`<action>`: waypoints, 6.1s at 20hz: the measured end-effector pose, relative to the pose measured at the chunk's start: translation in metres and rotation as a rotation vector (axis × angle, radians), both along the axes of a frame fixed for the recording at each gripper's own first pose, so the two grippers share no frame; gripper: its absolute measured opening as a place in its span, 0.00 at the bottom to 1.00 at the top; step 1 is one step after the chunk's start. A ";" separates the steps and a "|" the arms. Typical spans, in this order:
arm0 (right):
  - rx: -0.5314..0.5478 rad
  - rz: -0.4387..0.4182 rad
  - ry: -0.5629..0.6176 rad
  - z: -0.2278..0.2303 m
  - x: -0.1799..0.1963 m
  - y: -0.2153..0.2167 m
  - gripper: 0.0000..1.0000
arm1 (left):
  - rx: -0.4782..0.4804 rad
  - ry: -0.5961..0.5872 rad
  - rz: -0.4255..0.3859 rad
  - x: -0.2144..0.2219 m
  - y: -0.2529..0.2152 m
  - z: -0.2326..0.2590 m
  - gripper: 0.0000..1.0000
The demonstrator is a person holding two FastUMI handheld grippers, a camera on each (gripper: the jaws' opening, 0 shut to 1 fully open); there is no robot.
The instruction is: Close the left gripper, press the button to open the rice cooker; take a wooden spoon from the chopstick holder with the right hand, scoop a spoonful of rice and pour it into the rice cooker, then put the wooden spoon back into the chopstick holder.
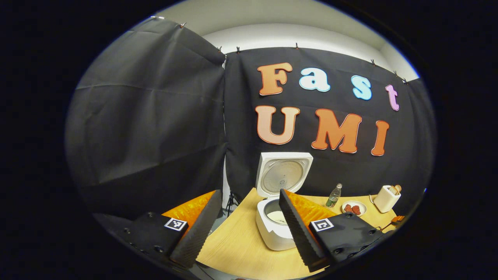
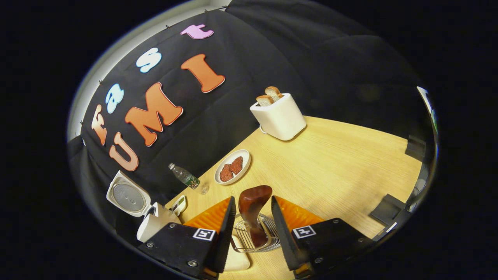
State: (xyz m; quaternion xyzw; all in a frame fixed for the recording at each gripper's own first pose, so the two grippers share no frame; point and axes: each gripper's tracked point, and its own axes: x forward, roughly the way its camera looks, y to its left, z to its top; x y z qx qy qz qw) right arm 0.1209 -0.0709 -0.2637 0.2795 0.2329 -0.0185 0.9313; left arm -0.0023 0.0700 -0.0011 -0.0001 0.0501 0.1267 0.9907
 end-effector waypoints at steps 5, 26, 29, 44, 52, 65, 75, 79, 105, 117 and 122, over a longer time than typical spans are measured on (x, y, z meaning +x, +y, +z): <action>0.075 -0.017 -0.012 0.000 0.006 0.004 0.41 | 0.040 0.024 0.033 -0.007 0.004 -0.008 1.00; -0.345 0.223 -0.333 0.156 -0.033 0.110 0.11 | -0.038 -0.012 -0.016 -0.006 0.036 -0.002 1.00; -0.421 0.310 -0.361 0.148 -0.037 0.151 0.16 | -0.038 -0.016 -0.015 -0.006 0.042 0.000 1.00; -0.640 0.480 -0.228 0.017 -0.029 0.204 0.11 | 0.057 0.022 -0.009 0.002 0.053 -0.011 1.00; -0.410 0.357 -0.140 -0.005 -0.056 0.205 0.11 | 0.048 0.054 -0.042 0.012 0.049 -0.029 1.00; 0.383 0.069 0.084 -0.035 -0.041 0.197 0.11 | 0.057 0.078 -0.054 0.027 0.046 -0.040 1.00; 0.648 -0.089 0.109 -0.007 -0.033 0.153 0.11 | 0.041 0.049 -0.068 0.038 0.039 -0.028 1.00; 0.711 -0.101 0.097 0.020 -0.023 0.151 0.11 | 0.056 0.045 -0.080 0.046 0.036 -0.026 1.00; 0.674 0.230 0.022 0.179 0.084 0.375 0.11 | -0.037 0.039 -0.123 0.034 0.054 -0.046 1.00; 0.391 0.334 -0.089 0.188 0.099 0.435 0.11 | -0.023 0.000 -0.118 0.029 0.059 -0.033 1.00; 0.297 0.372 -0.131 0.188 0.100 0.447 0.11 | -0.032 0.004 -0.135 0.029 0.054 -0.034 1.00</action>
